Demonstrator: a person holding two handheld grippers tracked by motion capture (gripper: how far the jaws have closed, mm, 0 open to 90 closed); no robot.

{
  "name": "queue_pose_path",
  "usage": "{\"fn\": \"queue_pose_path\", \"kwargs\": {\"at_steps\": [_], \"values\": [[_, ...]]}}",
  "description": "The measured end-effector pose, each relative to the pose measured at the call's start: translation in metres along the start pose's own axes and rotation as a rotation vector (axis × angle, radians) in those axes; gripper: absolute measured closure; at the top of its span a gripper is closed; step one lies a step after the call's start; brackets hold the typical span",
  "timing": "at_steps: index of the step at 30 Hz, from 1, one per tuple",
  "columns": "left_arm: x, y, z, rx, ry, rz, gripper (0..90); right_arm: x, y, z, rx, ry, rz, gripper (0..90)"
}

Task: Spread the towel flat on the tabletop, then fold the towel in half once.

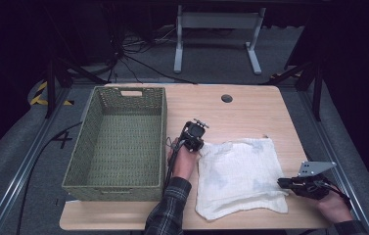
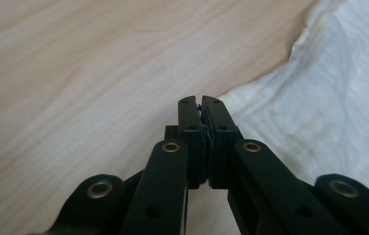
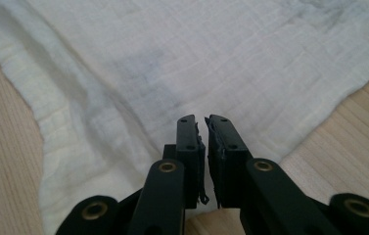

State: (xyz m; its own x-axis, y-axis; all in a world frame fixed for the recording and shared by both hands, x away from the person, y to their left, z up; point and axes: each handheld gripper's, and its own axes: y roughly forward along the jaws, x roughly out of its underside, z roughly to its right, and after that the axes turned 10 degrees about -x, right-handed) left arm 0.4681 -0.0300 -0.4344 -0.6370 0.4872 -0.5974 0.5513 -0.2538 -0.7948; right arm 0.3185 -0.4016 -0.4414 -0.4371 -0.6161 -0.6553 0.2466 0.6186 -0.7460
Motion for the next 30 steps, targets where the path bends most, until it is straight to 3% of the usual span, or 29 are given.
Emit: {"fn": "queue_pose_path", "kwargs": {"at_steps": [4,9,14,20,22,30], "values": [[-0.010,0.004,-0.008,-0.017,-0.019,0.019,87.9,-0.001,0.000,0.001,0.000,-0.001,0.002,83.3],[-0.019,0.012,-0.011,-0.061,0.002,0.006,87.9,-0.003,0.001,0.002,0.000,-0.003,0.006,83.4],[-0.016,0.015,-0.010,-0.041,-0.008,0.003,86.0,-0.004,0.000,0.003,0.002,-0.003,0.014,81.7],[-0.012,0.012,-0.007,-0.043,-0.011,0.007,70.2,-0.014,0.002,0.012,0.022,0.001,0.025,73.9],[-0.010,0.012,-0.006,-0.027,-0.022,0.011,65.9,-0.018,0.003,0.015,0.030,0.008,0.026,71.5],[-0.007,0.009,-0.006,-0.002,-0.033,0.012,58.7,-0.040,0.005,0.041,0.058,0.032,0.053,64.9]]}}
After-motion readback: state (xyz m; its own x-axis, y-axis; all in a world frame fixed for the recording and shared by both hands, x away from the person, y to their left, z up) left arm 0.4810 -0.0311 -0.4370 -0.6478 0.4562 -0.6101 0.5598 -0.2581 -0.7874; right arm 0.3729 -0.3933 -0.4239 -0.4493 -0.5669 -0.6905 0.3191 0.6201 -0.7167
